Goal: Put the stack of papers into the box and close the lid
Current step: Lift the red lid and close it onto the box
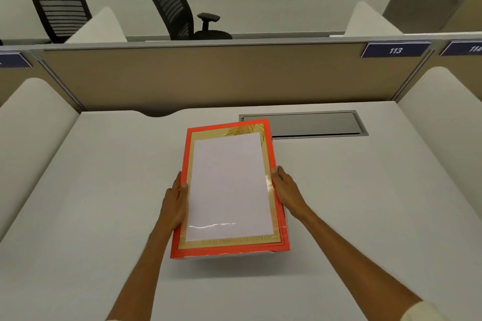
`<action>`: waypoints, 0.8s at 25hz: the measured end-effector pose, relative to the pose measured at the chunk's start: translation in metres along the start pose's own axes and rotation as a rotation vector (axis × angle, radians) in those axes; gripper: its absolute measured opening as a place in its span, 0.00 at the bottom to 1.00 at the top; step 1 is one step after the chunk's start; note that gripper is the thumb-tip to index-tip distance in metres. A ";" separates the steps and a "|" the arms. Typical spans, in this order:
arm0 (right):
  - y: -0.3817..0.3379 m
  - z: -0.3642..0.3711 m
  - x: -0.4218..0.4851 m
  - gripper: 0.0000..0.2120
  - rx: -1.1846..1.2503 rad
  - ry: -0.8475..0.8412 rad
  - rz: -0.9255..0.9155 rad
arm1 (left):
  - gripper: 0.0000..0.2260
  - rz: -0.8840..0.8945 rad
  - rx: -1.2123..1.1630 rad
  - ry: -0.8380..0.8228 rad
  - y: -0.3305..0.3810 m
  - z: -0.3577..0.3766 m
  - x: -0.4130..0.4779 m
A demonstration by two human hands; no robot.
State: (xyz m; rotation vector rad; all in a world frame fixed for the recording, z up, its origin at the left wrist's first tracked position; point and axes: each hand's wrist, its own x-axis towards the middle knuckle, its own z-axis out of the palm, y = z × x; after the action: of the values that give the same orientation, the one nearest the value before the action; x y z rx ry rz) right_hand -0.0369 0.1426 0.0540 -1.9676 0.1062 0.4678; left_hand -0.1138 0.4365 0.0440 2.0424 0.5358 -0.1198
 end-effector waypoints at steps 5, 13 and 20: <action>0.013 0.009 0.012 0.27 -0.057 0.046 0.002 | 0.32 -0.014 0.066 0.055 -0.007 0.011 0.002; 0.017 0.013 0.024 0.23 -0.050 0.066 0.001 | 0.28 0.008 0.124 0.075 -0.011 0.014 0.019; 0.022 0.015 0.031 0.23 -0.144 0.066 0.013 | 0.27 0.007 0.153 0.088 -0.014 0.016 0.025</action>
State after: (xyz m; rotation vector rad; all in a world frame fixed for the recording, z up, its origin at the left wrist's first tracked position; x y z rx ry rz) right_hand -0.0191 0.1507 0.0181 -2.1252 0.1308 0.4293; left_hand -0.0954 0.4370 0.0171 2.2065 0.5894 -0.0690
